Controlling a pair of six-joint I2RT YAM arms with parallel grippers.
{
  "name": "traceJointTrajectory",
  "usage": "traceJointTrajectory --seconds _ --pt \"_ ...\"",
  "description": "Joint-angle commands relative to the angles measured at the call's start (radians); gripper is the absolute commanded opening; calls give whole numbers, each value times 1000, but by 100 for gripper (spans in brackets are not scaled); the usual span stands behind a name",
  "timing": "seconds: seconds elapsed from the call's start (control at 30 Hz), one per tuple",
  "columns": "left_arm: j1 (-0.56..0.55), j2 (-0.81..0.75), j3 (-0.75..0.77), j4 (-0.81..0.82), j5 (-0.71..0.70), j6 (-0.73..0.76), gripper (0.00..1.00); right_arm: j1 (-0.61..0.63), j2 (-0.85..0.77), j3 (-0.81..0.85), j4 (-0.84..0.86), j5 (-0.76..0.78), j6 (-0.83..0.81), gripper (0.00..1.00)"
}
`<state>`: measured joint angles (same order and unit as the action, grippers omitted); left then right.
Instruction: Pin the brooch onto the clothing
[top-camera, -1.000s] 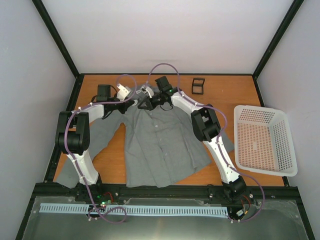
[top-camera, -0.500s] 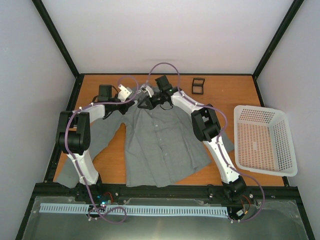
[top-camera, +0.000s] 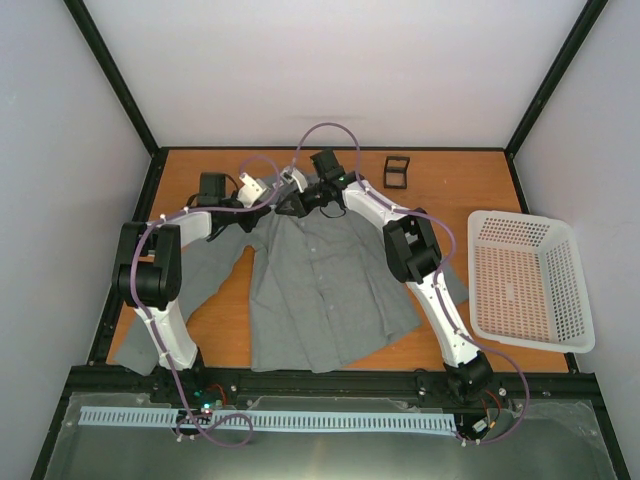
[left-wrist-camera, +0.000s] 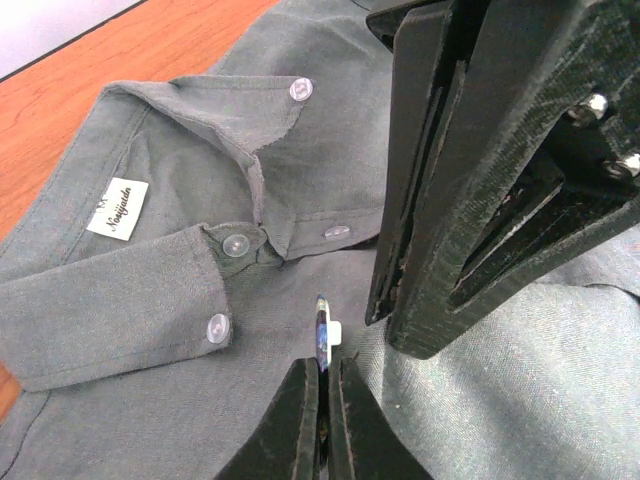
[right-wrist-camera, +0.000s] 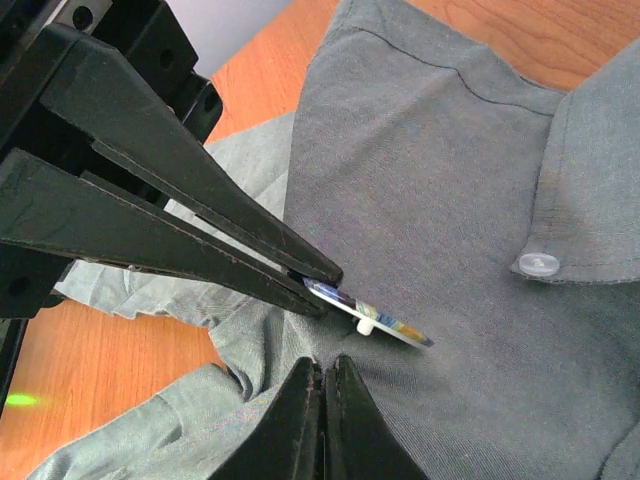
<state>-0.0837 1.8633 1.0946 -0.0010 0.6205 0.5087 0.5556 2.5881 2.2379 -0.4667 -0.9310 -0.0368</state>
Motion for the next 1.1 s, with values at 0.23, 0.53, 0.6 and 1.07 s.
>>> traceJointTrajectory --seconds 0.23,0.53,0.6,1.07 --pt "-5 -46 -26 18 68 48 1 -10 13 52 0 15 10 3" --pt "-4 -87 -59 67 111 21 1 -11 24 49 -26 12 -13 3" --pt "-1 -85 -50 68 105 8 1 -11 24 44 -35 13 -20 3" --pt "1 -67 -7 94 225 -62 1 1 26 26 -18 0 -4 3"
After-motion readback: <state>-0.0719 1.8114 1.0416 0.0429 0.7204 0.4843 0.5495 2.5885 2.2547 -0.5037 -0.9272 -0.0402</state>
